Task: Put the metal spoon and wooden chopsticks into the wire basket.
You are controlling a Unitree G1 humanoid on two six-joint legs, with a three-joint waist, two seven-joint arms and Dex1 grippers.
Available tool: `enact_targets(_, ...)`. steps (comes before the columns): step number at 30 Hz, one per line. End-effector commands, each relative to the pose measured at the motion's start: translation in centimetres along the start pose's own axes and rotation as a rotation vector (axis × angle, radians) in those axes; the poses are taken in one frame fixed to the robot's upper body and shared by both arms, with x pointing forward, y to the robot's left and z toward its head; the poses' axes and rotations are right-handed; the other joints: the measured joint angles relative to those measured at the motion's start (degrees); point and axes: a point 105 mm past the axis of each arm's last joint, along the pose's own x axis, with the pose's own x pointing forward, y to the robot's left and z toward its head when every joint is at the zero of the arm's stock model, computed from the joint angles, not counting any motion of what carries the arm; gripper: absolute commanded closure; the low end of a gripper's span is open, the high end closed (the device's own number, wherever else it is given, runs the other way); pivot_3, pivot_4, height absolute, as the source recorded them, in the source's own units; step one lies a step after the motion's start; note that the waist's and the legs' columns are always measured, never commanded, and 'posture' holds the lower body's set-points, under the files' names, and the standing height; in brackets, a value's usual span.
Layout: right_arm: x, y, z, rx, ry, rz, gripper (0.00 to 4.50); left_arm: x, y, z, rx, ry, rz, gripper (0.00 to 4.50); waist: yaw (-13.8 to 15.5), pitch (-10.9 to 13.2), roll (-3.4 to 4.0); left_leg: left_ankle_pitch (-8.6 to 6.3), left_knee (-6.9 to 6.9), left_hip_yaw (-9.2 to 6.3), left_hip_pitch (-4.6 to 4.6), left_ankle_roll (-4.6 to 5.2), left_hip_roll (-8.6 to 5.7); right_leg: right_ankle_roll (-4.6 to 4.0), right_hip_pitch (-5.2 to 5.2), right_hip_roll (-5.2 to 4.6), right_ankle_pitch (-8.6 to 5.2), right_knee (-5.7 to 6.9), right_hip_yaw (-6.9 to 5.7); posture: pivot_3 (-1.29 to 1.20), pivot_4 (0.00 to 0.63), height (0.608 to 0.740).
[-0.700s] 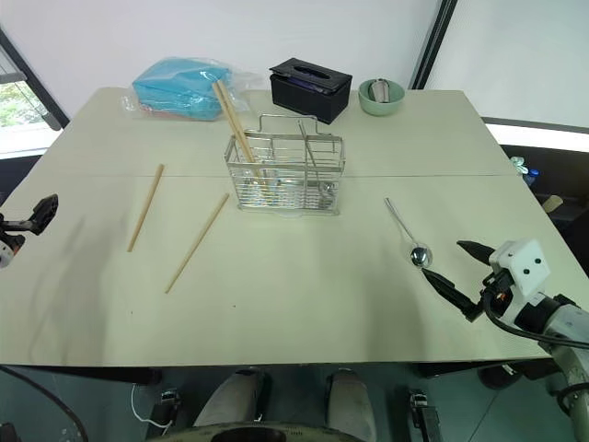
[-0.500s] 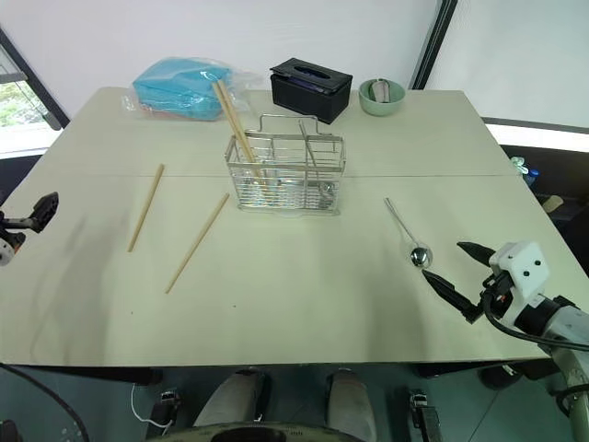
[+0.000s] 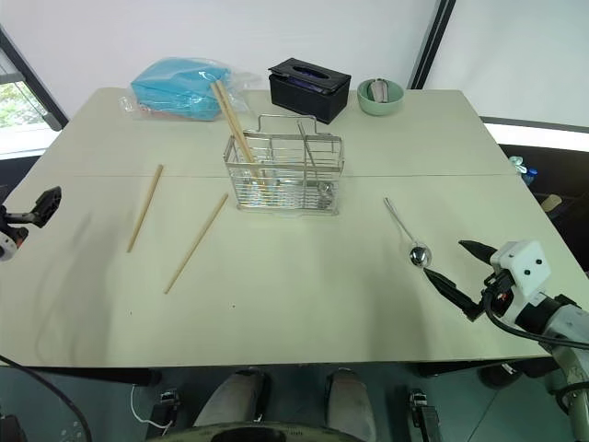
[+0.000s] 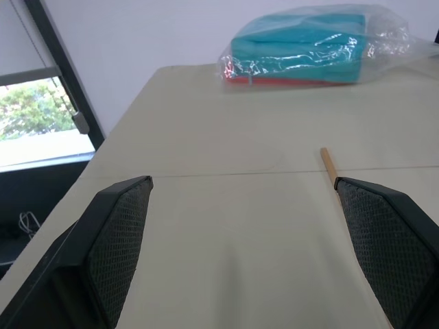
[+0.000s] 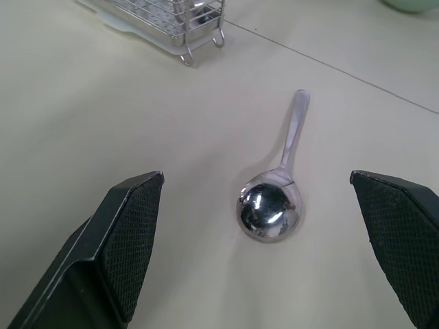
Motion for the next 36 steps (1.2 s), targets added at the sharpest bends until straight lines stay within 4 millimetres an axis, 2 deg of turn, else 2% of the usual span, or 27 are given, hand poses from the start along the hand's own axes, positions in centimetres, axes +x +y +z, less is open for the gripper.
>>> enact_targets(1, 0.4, -1.0, 1.7, -0.07, -0.053, -0.049, 0.0, -0.1, -0.8, 2.6, 0.027, -0.071, -0.047, 0.02, -0.01, 0.0, 0.0, 0.0, 0.01, 0.01, 0.0, 0.0, 0.0, 0.0, 0.0, 0.0, 0.0, 0.0, 0.0, 0.0, 0.15, 0.654)
enact_targets(4, 0.8, -1.6, 2.5, -0.082, -0.062, -0.07, 0.0, -0.2, -2.8, 3.9, 0.001, -0.093, -0.167, 0.02, -0.04, 0.01, 0.01, 0.0, 0.01, 0.0, 0.0, 0.0, 0.0, 0.0, 0.0, 0.0, 0.0, 0.01, 0.0, 0.0, 0.15, 0.654)
enact_targets(8, 2.8, -3.8, 4.4, -0.109, -0.048, -0.119, 0.0, -2.0, -8.7, 7.1, 0.027, -0.124, -0.51, 0.02, -0.14, 0.09, -0.06, 0.01, 0.09, 0.01, -0.04, 0.0, 0.0, -0.02, -0.03, 0.01, 0.02, 0.02, 0.0, 0.0, 0.15, 0.654)
enact_targets(9, 3.4, -4.1, 4.6, -0.112, -0.036, -0.124, 0.0, -2.9, -10.3, 7.3, 0.047, -0.104, -0.606, 0.02, -0.15, 0.1, -0.03, 0.01, 0.12, 0.05, -0.04, 0.0, 0.0, -0.04, -0.03, -0.02, 0.02, 0.02, 0.0, 0.0, 0.15, 0.654)
enact_targets(11, 4.2, -4.4, 4.9, -0.12, -0.018, -0.121, 0.0, -4.1, -12.2, 7.2, 0.071, -0.067, -0.728, 0.02, -0.16, 0.08, -0.03, 0.0, 0.05, 0.09, -0.02, 0.0, -0.01, -0.04, -0.02, -0.04, 0.02, 0.0, 0.0, 0.0, 0.15, 0.654)
enact_targets(14, 6.3, -4.2, 5.0, -0.113, 0.036, -0.071, 0.0, -7.9, -16.1, 5.3, 0.169, 0.071, -1.042, 0.02, -0.4, 0.15, 0.11, 0.01, -0.09, 0.09, -0.01, 0.02, 0.0, -0.06, -0.06, -0.04, 0.01, 0.0, 0.0, 0.0, 0.15, 0.654)
enact_targets(15, 6.9, -4.2, 4.9, -0.108, 0.049, -0.063, 0.0, -8.8, -16.7, 4.9, 0.188, 0.105, -1.109, 0.02, -0.58, 0.19, 0.18, 0.0, -0.1, 0.15, -0.02, 0.03, 0.01, -0.08, -0.11, -0.04, 0.0, 0.0, 0.01, 0.0, 0.15, 0.654)
enact_targets(18, 8.8, -4.3, 4.5, -0.068, 0.113, -0.035, 0.0, -9.7, -17.9, 4.4, 0.252, 0.133, -1.212, 0.02, -0.45, 0.26, 0.27, -0.01, -0.1, 0.19, -0.04, 0.04, 0.01, -0.1, -0.12, -0.05, -0.01, -0.01, 0.01, 0.0, 0.15, 0.654)
enact_targets(22, 10.6, -4.0, 4.2, -0.064, 0.175, 0.018, 0.0, -9.3, -18.9, 5.0, 0.271, 0.095, -1.254, 0.02, 0.0, 0.27, 0.25, 0.01, -0.04, 0.16, 0.0, 0.05, 0.01, -0.1, -0.01, -0.02, -0.01, -0.02, -0.02, 0.0, 0.15, 0.654)
enact_targets(25, 11.8, -4.6, 3.6, -0.102, 0.22, 0.017, 0.0, -9.2, -19.7, 5.2, 0.283, 0.074, -1.286, 0.02, -0.12, 0.26, 0.2, 0.01, 0.01, 0.14, 0.0, 0.05, -0.01, -0.1, 0.02, 0.04, -0.01, -0.03, -0.04, 0.0, 0.15, 0.654)
enact_targets(29, 12.3, -5.3, 2.7, -0.034, 0.267, -0.002, 0.0, -9.3, -20.3, 5.4, 0.295, 0.059, -1.302, 0.02, -0.29, 0.26, 0.21, 0.01, -0.04, 0.19, -0.02, 0.06, -0.02, -0.09, -0.04, 0.05, 0.0, -0.05, -0.03, 0.0, 0.15, 0.654)
enact_targets(36, 12.7, -5.3, 0.6, 0.101, 0.357, -0.019, 0.0, -9.1, -20.3, 5.7, 0.289, 0.043, -1.275, 0.02, -0.37, 0.29, 0.26, 0.0, -0.12, 0.19, -0.03, 0.06, -0.02, -0.09, -0.08, 0.07, 0.01, -0.03, -0.03, 0.0, 0.15, 0.654)
